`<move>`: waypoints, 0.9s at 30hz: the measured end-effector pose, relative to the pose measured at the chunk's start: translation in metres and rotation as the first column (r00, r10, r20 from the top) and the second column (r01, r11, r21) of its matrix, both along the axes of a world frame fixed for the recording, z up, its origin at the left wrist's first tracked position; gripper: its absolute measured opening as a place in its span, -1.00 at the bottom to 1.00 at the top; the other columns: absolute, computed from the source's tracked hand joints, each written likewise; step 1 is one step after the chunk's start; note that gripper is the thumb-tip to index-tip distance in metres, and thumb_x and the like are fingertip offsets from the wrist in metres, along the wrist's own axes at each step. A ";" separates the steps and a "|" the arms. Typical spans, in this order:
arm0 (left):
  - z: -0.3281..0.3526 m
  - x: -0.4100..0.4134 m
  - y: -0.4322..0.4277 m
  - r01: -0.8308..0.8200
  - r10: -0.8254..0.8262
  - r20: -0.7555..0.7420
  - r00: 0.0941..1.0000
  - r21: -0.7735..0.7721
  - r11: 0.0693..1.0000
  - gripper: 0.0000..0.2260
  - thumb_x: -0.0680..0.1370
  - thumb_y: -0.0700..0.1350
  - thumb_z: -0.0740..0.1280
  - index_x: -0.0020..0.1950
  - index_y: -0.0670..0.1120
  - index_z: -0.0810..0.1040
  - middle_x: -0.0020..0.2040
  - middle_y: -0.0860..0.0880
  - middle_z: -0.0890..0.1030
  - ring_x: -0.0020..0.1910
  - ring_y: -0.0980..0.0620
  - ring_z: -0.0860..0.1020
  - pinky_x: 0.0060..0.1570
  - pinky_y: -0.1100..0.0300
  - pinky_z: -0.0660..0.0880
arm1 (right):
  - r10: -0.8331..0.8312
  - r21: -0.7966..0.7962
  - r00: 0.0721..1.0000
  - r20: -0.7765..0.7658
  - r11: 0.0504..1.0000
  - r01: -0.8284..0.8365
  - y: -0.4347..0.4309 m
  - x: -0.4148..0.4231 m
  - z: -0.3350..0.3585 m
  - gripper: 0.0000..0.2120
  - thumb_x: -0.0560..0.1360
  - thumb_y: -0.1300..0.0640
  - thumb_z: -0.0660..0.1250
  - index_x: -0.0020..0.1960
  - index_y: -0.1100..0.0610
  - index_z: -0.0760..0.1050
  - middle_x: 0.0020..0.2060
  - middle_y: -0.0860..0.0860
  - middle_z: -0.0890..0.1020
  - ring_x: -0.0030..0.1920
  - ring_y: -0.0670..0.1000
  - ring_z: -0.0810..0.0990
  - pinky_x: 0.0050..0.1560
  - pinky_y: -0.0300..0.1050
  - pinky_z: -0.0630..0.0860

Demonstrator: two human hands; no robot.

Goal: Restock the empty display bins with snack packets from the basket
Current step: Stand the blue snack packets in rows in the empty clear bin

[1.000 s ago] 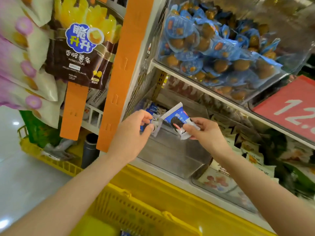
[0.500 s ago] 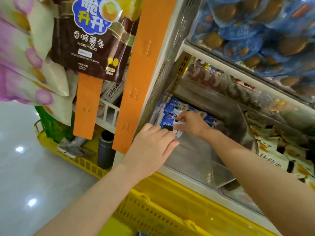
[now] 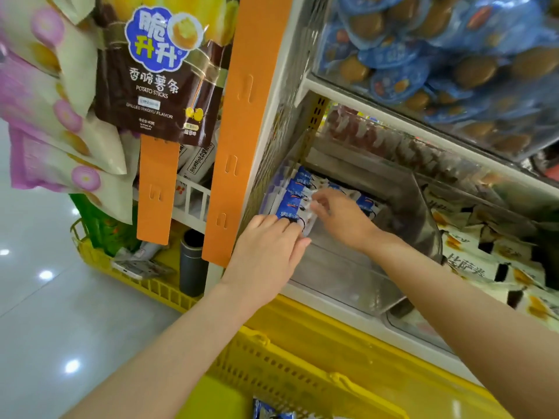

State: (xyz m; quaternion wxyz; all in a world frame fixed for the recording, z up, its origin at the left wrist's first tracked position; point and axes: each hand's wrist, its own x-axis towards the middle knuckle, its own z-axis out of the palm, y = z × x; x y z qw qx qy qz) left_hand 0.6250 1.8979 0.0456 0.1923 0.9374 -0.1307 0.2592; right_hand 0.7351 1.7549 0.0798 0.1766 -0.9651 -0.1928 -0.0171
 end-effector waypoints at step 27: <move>-0.242 -0.120 -0.059 0.325 -0.157 -0.798 0.582 0.051 0.944 -0.63 0.65 0.04 -0.02 0.40 -0.08 0.25 0.27 -0.03 0.39 0.14 0.00 0.43 0.10 0.15 0.40 | -0.278 -0.218 0.693 -0.665 0.960 0.176 -0.122 -0.274 -0.262 -0.51 0.61 0.12 0.15 0.48 0.13 0.08 0.41 0.07 0.25 0.37 0.08 0.30 0.32 -0.10 0.30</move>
